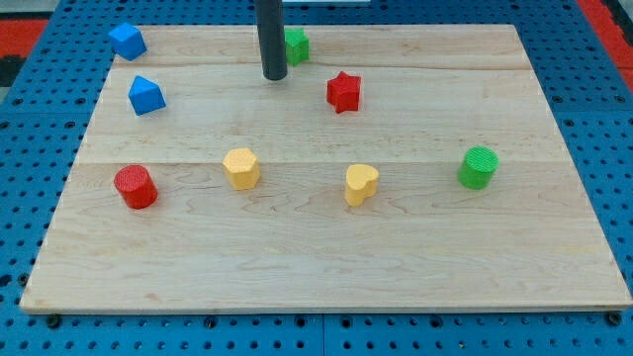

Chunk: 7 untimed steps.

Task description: Push the green circle towards the red star

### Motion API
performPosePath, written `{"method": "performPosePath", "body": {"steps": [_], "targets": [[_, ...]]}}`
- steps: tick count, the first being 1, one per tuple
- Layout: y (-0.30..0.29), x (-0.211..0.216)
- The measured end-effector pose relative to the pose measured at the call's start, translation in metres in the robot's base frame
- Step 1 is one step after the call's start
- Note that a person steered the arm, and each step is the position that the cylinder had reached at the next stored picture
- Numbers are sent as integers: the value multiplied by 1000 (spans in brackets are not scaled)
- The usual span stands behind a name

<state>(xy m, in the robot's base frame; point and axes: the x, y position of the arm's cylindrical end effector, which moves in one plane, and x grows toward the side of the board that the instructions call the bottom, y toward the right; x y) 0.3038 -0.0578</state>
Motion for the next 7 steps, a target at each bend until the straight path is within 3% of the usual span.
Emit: {"method": "performPosePath", "body": {"steps": [2, 6, 7], "targets": [[10, 68], [273, 96], [301, 136]]}}
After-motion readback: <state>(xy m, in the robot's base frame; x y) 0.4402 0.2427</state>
